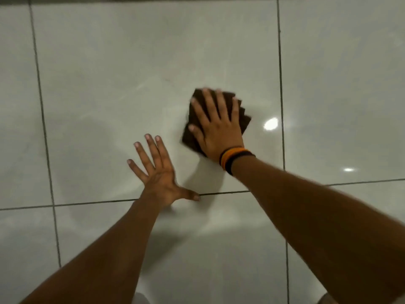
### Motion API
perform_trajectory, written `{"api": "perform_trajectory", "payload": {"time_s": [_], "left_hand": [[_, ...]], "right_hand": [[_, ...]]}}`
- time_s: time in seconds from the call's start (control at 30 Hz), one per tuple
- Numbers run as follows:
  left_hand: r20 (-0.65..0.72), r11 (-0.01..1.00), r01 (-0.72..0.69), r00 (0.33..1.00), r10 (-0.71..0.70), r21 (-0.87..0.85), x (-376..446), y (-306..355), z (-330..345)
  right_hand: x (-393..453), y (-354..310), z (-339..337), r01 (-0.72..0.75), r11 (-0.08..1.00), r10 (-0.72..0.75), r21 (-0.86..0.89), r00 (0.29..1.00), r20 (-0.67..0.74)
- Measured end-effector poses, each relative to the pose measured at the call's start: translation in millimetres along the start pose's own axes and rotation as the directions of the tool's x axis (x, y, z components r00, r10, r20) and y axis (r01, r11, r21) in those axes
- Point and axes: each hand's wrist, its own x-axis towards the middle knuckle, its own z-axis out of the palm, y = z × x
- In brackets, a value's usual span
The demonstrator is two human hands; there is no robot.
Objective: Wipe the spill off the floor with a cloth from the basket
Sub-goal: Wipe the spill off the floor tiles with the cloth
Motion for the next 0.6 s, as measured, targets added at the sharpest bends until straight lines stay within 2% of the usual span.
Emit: {"api": "perform_trajectory", "payload": {"time_s": [0.07,0.13,0.2,0.23,0.27,0.33,0.4,0.5,0.53,0.6], "left_hand": [[-0.004,1.0,0.001,1.0,-0.001,0.001,-1.4,-1.8,-2.1],[-0.009,1.0,-0.001,1.0,0.001,0.003,-0.3,-3.0,-4.6],[-0.009,1.0,-0.004,1.0,0.004,0.013,0.9,-6.1,-3.3],[-0.009,1.0,-0.003,1.0,0.004,0.011,2.0,-7.1,-2.2],[-0.013,1.0,-0.007,1.0,0.007,0.01,2.9,-7.2,-2.0],[0.001,1.0,-0.016,1.0,0.016,0.008,1.2,-7.7,-2.0],[0.019,1.0,-0.012,1.0,0.012,0.021,0.4,-8.0,-5.6],[0.001,1.0,-0.013,1.0,0.013,0.001,-7.8,-9.3,-13.4],[-0.043,0.999,-0.027,0.999,0.025,-0.047,-12.5,-9.4,-13.8],[-0.133,0.974,-0.06,0.991,0.031,-0.219,-25.8,-8.4,-13.0]], "right_hand": [[-46.7,9.1,3.6,0.177,0.983,-0.171,-0.052,0.98,0.104],[-78.6,48.2,3.9,0.208,0.975,-0.192,-0.079,0.967,0.168],[-86.7,86.1,-1.3,0.02,0.997,-0.011,-0.071,0.991,0.136],[-85.4,96.2,-4.3,-0.136,0.989,0.141,-0.049,0.984,0.109],[-83.9,100.0,-7.8,-0.313,0.95,0.311,-0.002,0.945,0.103],[-88.1,86.8,-12.6,-0.616,0.77,0.598,0.168,0.788,0.147],[-105.7,57.6,-15.2,-0.791,0.523,0.766,0.318,0.6,0.232],[-151.6,14.1,-17.3,-0.887,0.228,0.827,0.402,0.394,0.401],[-161.2,4.6,-22.2,-0.909,0.1,0.839,0.405,0.296,0.457],[-166.6,-1.8,-29.9,-0.885,-0.25,0.8,0.393,0.041,0.599]]}}
